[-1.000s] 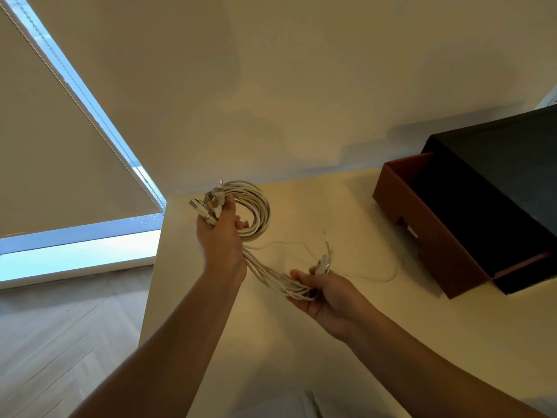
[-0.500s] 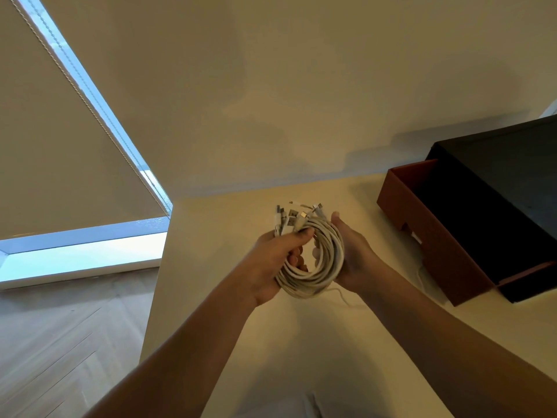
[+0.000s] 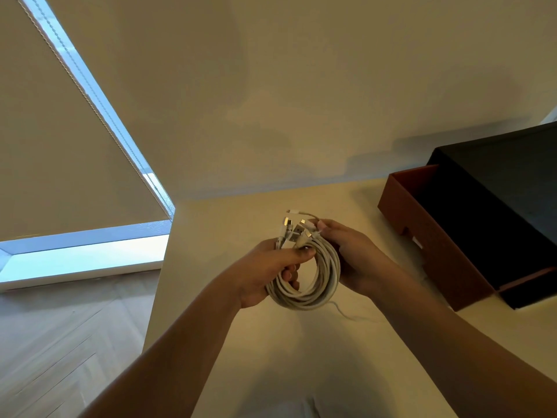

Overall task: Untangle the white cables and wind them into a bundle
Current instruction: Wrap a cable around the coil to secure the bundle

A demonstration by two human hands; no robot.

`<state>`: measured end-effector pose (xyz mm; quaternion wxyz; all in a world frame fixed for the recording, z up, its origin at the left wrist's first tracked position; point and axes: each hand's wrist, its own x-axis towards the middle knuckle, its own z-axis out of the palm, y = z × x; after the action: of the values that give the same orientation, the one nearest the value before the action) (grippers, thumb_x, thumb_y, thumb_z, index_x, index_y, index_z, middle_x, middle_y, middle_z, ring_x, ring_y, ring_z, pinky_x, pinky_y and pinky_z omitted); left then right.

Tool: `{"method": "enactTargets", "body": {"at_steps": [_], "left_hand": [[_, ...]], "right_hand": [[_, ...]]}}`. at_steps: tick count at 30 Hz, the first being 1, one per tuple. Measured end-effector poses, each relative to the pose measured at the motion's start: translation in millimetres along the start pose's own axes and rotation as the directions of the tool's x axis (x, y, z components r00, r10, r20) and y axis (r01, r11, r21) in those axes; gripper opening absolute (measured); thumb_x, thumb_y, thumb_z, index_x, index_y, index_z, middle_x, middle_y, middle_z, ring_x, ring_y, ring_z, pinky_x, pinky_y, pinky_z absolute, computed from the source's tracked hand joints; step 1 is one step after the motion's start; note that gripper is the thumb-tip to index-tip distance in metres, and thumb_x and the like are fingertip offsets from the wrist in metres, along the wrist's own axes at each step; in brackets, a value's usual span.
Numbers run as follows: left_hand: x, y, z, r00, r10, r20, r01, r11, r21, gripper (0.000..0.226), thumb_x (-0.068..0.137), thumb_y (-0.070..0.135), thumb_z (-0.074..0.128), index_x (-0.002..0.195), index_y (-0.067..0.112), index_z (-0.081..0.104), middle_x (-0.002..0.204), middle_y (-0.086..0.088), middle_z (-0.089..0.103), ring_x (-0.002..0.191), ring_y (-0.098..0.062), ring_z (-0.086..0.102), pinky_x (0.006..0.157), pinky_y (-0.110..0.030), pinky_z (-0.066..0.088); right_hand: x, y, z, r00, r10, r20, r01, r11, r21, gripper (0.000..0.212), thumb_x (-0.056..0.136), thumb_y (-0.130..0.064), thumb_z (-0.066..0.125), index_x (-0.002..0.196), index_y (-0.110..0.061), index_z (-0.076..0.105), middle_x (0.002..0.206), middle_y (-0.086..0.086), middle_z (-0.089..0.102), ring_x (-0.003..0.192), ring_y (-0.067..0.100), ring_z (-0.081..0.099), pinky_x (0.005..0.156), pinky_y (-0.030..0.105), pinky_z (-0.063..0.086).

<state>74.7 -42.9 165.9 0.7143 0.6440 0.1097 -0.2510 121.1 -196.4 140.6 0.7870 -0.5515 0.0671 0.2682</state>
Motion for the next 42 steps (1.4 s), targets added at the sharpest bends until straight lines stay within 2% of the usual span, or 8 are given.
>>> {"method": "enactTargets", "body": {"at_steps": [3, 7, 16, 22, 26, 32, 38, 42], "left_hand": [[0, 0, -2, 1.0, 0.004, 0.016, -0.005, 0.997, 0.072, 0.006, 0.092, 0.009, 0.06, 0.088, 0.011, 0.064, 0.049, 0.004, 0.039, 0.046, -0.009, 0.038, 0.055, -0.027, 0.045], [0, 0, -2, 1.0, 0.015, 0.002, -0.015, 0.999, 0.039, 0.01, 0.092, 0.004, 0.056, 0.085, 0.008, 0.061, 0.046, 0.005, 0.042, 0.044, -0.007, 0.04, 0.056, -0.027, 0.045], [3, -4, -10, 0.999, -0.003, -0.05, -0.007, 0.979, -0.202, 0.021, 0.09, -0.001, 0.053, 0.072, 0.01, 0.051, 0.053, 0.001, 0.042, 0.045, -0.009, 0.042, 0.046, -0.023, 0.045], [2, -1, -11, 0.999, 0.035, -0.012, -0.037, 0.967, -0.252, 0.025, 0.09, -0.004, 0.047, 0.07, 0.011, 0.048, 0.053, -0.002, 0.035, 0.041, -0.008, 0.04, 0.043, -0.022, 0.043], [3, -2, -10, 0.998, 0.046, -0.044, -0.055, 0.968, -0.244, 0.023, 0.09, -0.001, 0.048, 0.07, 0.01, 0.045, 0.047, 0.001, 0.038, 0.041, -0.01, 0.039, 0.044, -0.023, 0.042], [3, 0, -9, 0.998, 0.019, -0.062, -0.04, 0.934, -0.354, 0.026, 0.093, 0.002, 0.045, 0.069, 0.011, 0.041, 0.051, 0.002, 0.037, 0.041, -0.008, 0.038, 0.041, -0.021, 0.039], [3, 2, -8, 0.995, 0.005, -0.101, -0.038, 0.944, -0.328, 0.028, 0.093, 0.003, 0.047, 0.066, 0.011, 0.042, 0.042, 0.004, 0.039, 0.04, -0.009, 0.037, 0.042, -0.021, 0.042], [3, 1, -8, 0.995, 0.006, -0.095, -0.036, 0.946, -0.321, 0.029, 0.093, 0.002, 0.047, 0.065, 0.011, 0.042, 0.044, 0.003, 0.038, 0.041, -0.009, 0.037, 0.041, -0.021, 0.041]], "right_hand": [[-6, -1, -1, 0.996, 0.013, 0.094, 0.004, 0.985, -0.173, 0.02, 0.097, -0.009, 0.047, 0.105, -0.007, 0.066, 0.085, 0.01, 0.066, 0.073, 0.021, 0.058, 0.066, 0.032, 0.045], [-9, -4, -3, 0.993, 0.101, 0.065, -0.07, 0.926, -0.37, 0.022, 0.096, -0.008, 0.045, 0.091, -0.008, 0.066, 0.062, 0.004, 0.055, 0.049, 0.015, 0.044, 0.046, 0.027, 0.035], [-11, -9, -5, 0.978, 0.186, 0.092, -0.155, 0.949, -0.273, 0.023, 0.097, -0.009, 0.037, 0.087, -0.003, 0.057, 0.055, 0.002, 0.038, 0.044, 0.011, 0.029, 0.039, 0.02, 0.029], [-11, -4, -5, 0.966, 0.217, 0.139, -0.214, 0.976, -0.037, 0.025, 0.096, -0.01, 0.038, 0.074, -0.006, 0.05, 0.049, 0.002, 0.035, 0.042, 0.011, 0.028, 0.037, 0.02, 0.029], [-14, -1, -4, 0.963, 0.213, 0.165, -0.19, 0.971, -0.145, 0.03, 0.095, -0.012, 0.042, 0.067, -0.007, 0.053, 0.058, 0.003, 0.035, 0.045, 0.01, 0.026, 0.041, 0.02, 0.025], [-16, -4, -3, 0.958, 0.208, 0.197, -0.136, 0.935, -0.326, 0.024, 0.098, -0.011, 0.034, 0.081, -0.007, 0.051, 0.064, 0.004, 0.033, 0.05, 0.011, 0.024, 0.046, 0.022, 0.024], [-12, -3, -4, 0.978, 0.066, 0.199, -0.035, 0.987, -0.157, 0.028, 0.103, -0.022, 0.036, 0.12, -0.019, 0.058, 0.063, 0.001, 0.044, 0.05, 0.011, 0.03, 0.044, 0.023, 0.026], [-8, 4, -4, 0.988, -0.007, 0.157, 0.022, 0.995, -0.096, 0.03, 0.103, -0.021, 0.039, 0.115, -0.016, 0.066, 0.063, 0.002, 0.043, 0.046, 0.009, 0.028, 0.04, 0.02, 0.027]]}}
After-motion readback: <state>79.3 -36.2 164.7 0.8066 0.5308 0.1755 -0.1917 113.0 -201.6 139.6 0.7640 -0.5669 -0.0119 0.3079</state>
